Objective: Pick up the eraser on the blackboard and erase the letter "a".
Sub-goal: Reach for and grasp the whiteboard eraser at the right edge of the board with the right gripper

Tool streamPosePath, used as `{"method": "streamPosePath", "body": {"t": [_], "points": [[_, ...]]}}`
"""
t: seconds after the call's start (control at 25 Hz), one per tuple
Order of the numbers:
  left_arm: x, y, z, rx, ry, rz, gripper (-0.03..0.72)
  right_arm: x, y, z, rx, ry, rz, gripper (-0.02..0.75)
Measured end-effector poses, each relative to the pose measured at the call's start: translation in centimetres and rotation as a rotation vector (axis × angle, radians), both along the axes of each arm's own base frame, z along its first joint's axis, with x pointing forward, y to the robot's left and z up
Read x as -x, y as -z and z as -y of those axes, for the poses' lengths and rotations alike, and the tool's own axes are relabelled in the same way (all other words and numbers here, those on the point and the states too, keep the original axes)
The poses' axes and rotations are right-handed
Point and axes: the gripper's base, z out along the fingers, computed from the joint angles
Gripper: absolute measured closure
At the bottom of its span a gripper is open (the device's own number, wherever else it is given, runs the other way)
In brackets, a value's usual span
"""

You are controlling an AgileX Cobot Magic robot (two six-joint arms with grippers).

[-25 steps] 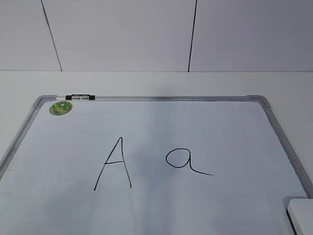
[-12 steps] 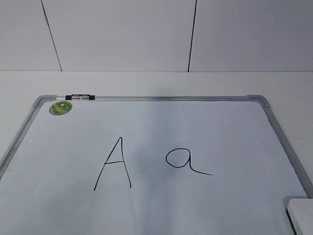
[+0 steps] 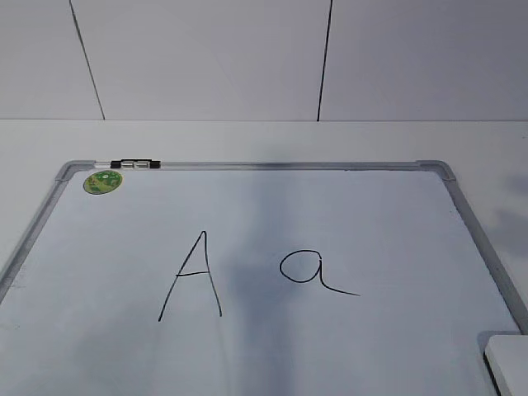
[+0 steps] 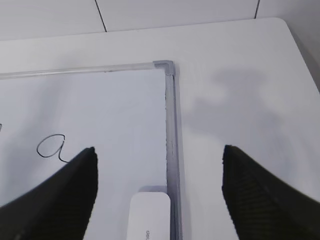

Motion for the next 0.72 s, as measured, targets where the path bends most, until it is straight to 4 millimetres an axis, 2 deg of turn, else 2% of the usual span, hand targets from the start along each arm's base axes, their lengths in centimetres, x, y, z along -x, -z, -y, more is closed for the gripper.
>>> {"method": "streamPosePath", "body": {"t": [0.12,0.28,0.52,0.72], "points": [[0.0,0.0,0.0,0.0,0.0,0.0,0.454,-1.1,-2.6,-0.2,-0.019,-0.015,0.016,0.146],[0.0,0.0,0.0,0.0,0.0,0.0,0.454,-2.5,-4.1,-0.5,-0.058,-0.038,0.038,0.146],[0.0,0.0,0.0,0.0,0.0,0.0,0.454,-3.4,-4.0,-1.1,-0.13,-0.081,0.003,0.146],[0.0,0.0,0.0,0.0,0.0,0.0,0.454,-4.0,-2.6,-1.3,-0.161,-0.09,-0.188,0.146]]}}
